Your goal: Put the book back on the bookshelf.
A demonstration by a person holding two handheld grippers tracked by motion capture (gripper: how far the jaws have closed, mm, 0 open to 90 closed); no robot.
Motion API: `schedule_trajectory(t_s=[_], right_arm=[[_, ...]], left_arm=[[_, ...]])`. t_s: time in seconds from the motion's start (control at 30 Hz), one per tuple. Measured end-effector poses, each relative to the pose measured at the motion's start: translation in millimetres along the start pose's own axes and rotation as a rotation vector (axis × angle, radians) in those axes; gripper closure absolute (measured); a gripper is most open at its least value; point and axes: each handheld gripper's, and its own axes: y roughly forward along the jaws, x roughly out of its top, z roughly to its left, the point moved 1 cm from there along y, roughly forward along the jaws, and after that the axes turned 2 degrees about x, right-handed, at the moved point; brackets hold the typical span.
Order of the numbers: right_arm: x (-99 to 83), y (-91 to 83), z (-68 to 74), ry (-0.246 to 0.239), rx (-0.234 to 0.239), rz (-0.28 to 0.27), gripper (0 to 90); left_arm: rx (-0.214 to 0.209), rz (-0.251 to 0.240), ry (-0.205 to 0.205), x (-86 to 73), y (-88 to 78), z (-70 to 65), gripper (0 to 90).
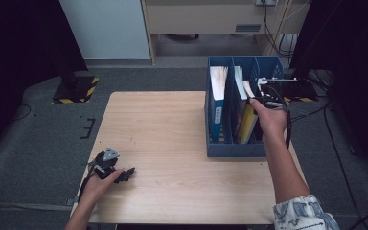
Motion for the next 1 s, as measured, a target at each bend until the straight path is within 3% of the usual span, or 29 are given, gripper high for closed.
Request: schedule_trajectory(t_s=[0.33,1.0], right_arm=[[0.0,-0.3,-0.8,0.014,0.023,0.008,68.5],[5.8,-0.5,-4.9,0.02,-0.027,-0.043,74.8]], left_arm=[[0.0,0.0,0.001,0.1,0.1,0.0,0.0],[0.0,0.0,0.003,0.4,0.3,0.1,0.0]])
